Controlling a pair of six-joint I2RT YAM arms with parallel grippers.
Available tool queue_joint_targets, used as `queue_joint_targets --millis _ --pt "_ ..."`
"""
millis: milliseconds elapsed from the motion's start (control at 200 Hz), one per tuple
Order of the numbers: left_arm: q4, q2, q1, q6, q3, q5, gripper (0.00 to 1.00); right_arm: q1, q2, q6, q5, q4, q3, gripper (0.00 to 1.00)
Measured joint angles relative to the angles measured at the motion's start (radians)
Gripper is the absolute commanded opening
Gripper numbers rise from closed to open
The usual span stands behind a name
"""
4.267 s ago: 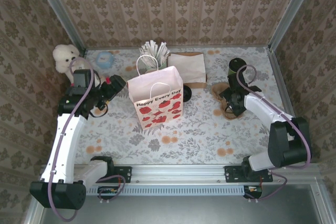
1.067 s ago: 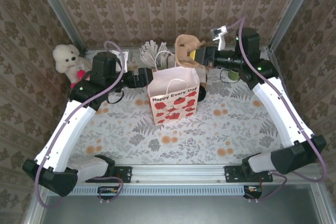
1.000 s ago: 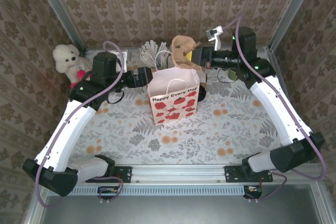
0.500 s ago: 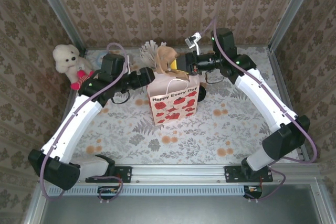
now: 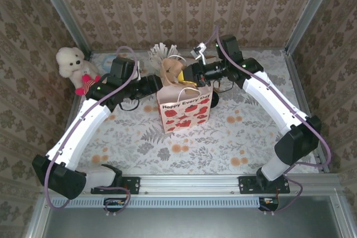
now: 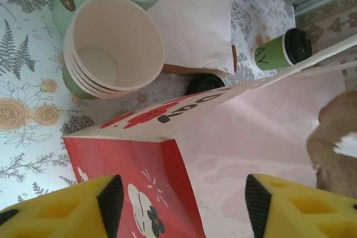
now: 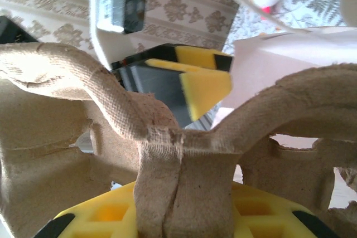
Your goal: Pack the takeout coffee
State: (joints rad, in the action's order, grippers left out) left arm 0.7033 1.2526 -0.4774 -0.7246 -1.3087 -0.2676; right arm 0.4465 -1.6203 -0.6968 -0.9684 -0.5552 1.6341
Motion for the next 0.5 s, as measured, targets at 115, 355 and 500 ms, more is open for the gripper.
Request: queue_joint_targets --millis 115,355,500 --pt "0.0 0.01 0.0 0.006 0.0 -0.013 0.52 0.005 -0.019 -0.011 0.047 -0.024 0.0 0.03" --pt "0.0 0.022 0.0 0.014 0.0 -0.03 0.41 0.02 -0.035 0.018 0.151 -0.104 0.0 0.01" --pt "0.0 0.027 0.0 0.014 0.0 -0.038 0.38 0.046 -0.044 0.069 0.238 -0.179 0.02 0.0"
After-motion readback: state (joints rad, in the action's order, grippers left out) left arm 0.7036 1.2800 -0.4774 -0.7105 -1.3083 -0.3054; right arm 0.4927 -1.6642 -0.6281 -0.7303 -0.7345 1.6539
